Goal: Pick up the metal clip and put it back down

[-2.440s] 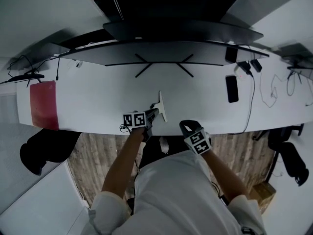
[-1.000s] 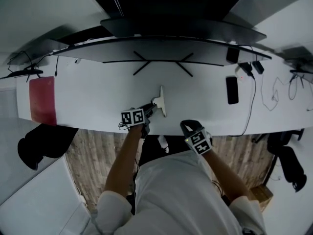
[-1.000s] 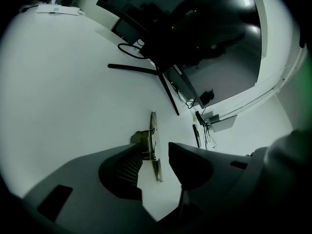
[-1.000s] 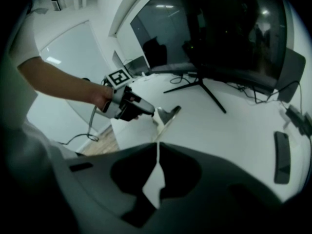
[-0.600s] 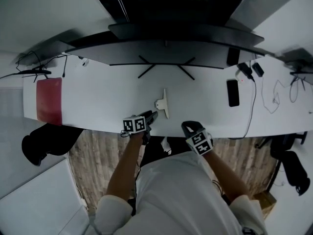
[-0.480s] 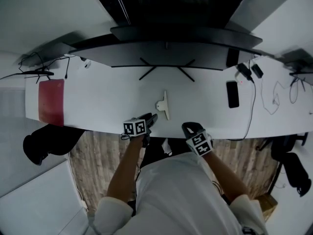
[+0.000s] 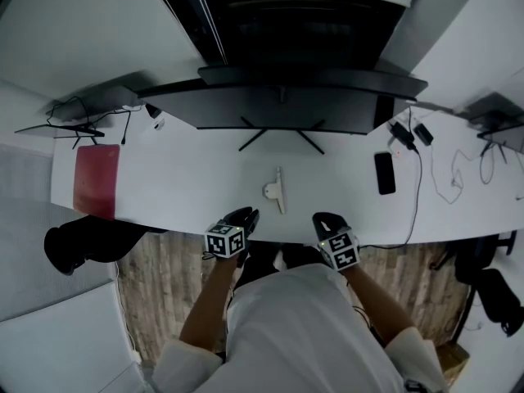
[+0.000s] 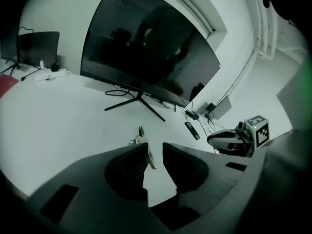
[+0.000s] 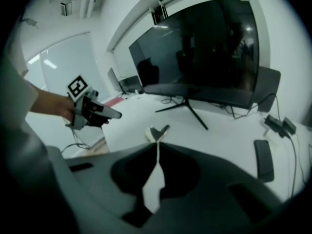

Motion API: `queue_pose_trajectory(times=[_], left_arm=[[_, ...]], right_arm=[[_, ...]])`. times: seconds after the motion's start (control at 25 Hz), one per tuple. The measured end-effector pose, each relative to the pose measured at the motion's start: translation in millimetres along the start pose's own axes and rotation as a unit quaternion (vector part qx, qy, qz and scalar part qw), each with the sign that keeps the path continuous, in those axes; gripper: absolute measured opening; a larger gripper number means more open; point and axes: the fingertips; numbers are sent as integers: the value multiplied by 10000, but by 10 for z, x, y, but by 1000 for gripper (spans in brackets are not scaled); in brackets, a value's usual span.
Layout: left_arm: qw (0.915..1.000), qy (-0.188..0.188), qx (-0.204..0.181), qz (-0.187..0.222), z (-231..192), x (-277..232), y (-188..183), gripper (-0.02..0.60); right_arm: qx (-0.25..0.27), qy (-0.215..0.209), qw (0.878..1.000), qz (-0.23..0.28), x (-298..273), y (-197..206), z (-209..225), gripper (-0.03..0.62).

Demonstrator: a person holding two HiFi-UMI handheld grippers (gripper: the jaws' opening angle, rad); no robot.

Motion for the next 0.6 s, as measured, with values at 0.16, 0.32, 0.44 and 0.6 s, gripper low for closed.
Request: queue_pose_trajectory(times=[0.16, 0.32, 0.44, 0.6], left_arm=[[9997, -74, -167, 188, -52, 147, -1, 91], [9994, -72, -27, 329, -145, 285, 46, 50], [9989, -29, -31, 469, -206, 407, 91, 34], [9978, 38, -78, 650, -284, 616, 94, 32]], right_arm=[[-39, 53, 9998, 188, 66, -75, -63, 35], [11, 79, 9996, 260, 86, -84, -185, 35], [79, 206, 9993, 288, 115, -72, -294, 35], [82, 475, 9982, 366, 184, -61, -419, 35]])
Point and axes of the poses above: the fingertips, and each gripper's own axes: x backward along the fingers, z to its right, y out of its underside, and after that the axes turned 13 degrees about -y, right-handed
